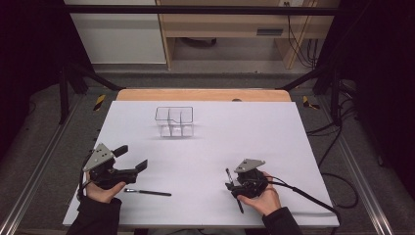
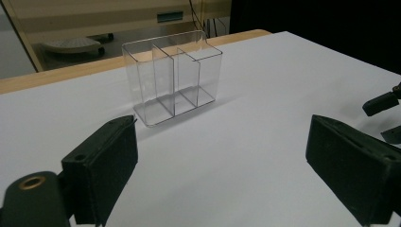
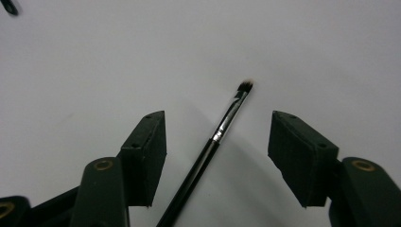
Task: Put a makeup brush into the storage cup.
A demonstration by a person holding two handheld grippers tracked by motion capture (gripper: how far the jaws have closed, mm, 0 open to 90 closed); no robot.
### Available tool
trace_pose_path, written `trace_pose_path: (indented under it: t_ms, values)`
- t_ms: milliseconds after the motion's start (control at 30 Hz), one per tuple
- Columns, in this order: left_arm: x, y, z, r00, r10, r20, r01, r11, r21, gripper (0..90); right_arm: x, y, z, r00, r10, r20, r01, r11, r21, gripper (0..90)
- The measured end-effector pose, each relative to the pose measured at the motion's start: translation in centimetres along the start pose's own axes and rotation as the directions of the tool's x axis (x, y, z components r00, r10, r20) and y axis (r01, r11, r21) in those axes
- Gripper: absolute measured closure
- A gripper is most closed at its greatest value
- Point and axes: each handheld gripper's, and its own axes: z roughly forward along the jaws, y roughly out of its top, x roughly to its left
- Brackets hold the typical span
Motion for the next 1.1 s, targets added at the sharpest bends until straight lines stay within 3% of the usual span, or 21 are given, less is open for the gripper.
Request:
trace_pose_path:
  t_ms: [200,533,1100]
  values:
    - [-0.11,0.03,0.08,1.0000,0.004,0.002,-0.004,1.0000,0.003,9.7,0.12,-0.19,0.49,0.9999,-0.006,-0.008,0.006,0.999,0.035,50.7]
    - [-0.18,-0.03,0.21,1.0000,0.005,0.007,-0.005,1.0000,0.005,9.7,0.18,-0.34,0.98,0.9999,-0.011,-0.009,0.011,0.997,0.077,58.8]
    - [-0.24,0.00,0.21,0.9999,0.011,0.008,-0.011,0.9999,0.007,9.7,0.05,-0.27,0.89,0.9996,0.004,-0.028,-0.002,0.995,0.098,72.9]
